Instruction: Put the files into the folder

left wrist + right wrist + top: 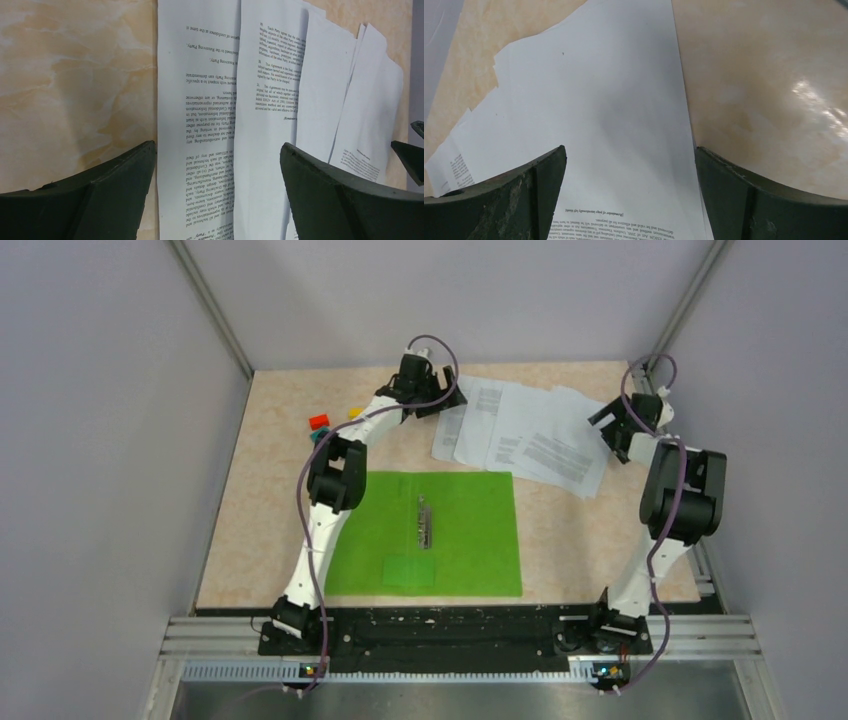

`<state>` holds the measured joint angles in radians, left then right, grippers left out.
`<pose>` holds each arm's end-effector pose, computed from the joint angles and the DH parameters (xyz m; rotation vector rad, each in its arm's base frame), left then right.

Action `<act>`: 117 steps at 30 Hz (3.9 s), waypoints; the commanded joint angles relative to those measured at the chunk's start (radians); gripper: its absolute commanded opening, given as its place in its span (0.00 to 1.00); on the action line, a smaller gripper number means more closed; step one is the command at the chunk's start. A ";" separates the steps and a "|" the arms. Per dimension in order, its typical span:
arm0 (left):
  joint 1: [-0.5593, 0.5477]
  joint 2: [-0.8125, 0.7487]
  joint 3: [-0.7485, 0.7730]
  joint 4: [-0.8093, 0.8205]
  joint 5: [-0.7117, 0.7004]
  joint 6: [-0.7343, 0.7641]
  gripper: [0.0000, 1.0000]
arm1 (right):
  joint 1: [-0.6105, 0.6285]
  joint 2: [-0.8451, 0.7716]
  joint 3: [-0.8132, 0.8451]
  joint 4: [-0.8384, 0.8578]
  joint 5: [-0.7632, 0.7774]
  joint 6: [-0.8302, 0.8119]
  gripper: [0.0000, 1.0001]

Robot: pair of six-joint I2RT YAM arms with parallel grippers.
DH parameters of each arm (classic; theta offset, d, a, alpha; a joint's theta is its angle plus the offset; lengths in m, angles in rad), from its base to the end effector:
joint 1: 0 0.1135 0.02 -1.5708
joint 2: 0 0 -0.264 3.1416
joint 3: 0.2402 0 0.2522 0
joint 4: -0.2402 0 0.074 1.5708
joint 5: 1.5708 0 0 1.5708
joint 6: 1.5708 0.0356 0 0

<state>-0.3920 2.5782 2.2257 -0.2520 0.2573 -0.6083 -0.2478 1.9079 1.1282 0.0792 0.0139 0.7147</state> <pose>0.5353 -0.2311 0.1646 -0.0921 2.2784 -0.8306 0.3949 -0.1004 0.1624 1.0627 2.0191 0.2299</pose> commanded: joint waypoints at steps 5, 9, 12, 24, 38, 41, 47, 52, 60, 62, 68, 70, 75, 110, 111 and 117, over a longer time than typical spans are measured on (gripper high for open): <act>-0.010 0.031 0.023 -0.034 0.047 -0.010 0.99 | 0.146 0.171 0.178 -0.181 -0.044 -0.058 0.99; -0.010 0.032 0.023 -0.036 0.058 -0.013 0.99 | 0.201 0.239 0.281 -0.240 -0.054 -0.080 0.99; -0.010 0.032 0.024 -0.036 0.069 -0.021 0.99 | 0.237 0.272 0.340 -0.274 -0.057 -0.083 0.99; -0.013 0.010 0.001 -0.083 0.096 -0.014 0.98 | 0.278 0.232 0.323 -0.288 -0.055 -0.062 0.99; -0.034 0.013 -0.001 -0.183 0.096 -0.001 0.99 | 0.322 0.098 0.139 -0.313 -0.055 -0.108 0.99; -0.040 0.018 -0.002 -0.189 0.106 -0.012 0.99 | 0.366 0.099 0.118 -0.294 -0.067 -0.087 0.99; -0.042 0.026 0.004 -0.184 0.116 -0.034 0.95 | 0.420 0.151 0.164 -0.291 -0.089 -0.065 0.99; -0.036 0.030 0.006 -0.173 0.132 -0.054 0.86 | 0.423 0.178 0.209 -0.302 -0.094 -0.069 0.99; -0.022 0.035 0.009 -0.171 0.169 -0.100 0.77 | 0.436 0.224 0.265 -0.312 -0.119 -0.068 0.99; -0.012 0.022 0.008 -0.212 0.131 -0.089 0.77 | 0.436 0.220 0.263 -0.318 -0.102 -0.071 0.99; 0.014 -0.081 -0.108 -0.270 0.077 -0.027 0.86 | 0.433 0.205 0.253 -0.337 -0.073 -0.092 0.99; 0.006 -0.099 -0.149 -0.271 0.105 -0.025 0.87 | 0.432 0.197 0.243 -0.339 -0.068 -0.097 0.99; -0.018 -0.099 -0.173 -0.328 0.115 -0.022 0.90 | 0.428 0.181 0.210 -0.329 -0.075 -0.108 0.99; -0.020 0.058 0.062 -0.311 0.241 -0.136 0.75 | 0.428 0.267 0.286 -0.236 -0.418 -0.109 0.93; -0.019 0.062 0.064 -0.304 0.251 -0.137 0.75 | 0.429 0.265 0.285 -0.223 -0.432 -0.106 0.93; -0.013 0.082 0.067 -0.239 0.301 -0.144 0.73 | 0.426 0.286 0.307 -0.144 -0.553 -0.072 0.92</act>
<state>-0.4072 2.6038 2.2910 -0.5201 0.5434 -0.7620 0.1646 2.1262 1.4345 -0.0303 -0.4328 0.6144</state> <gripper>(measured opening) 0.731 0.923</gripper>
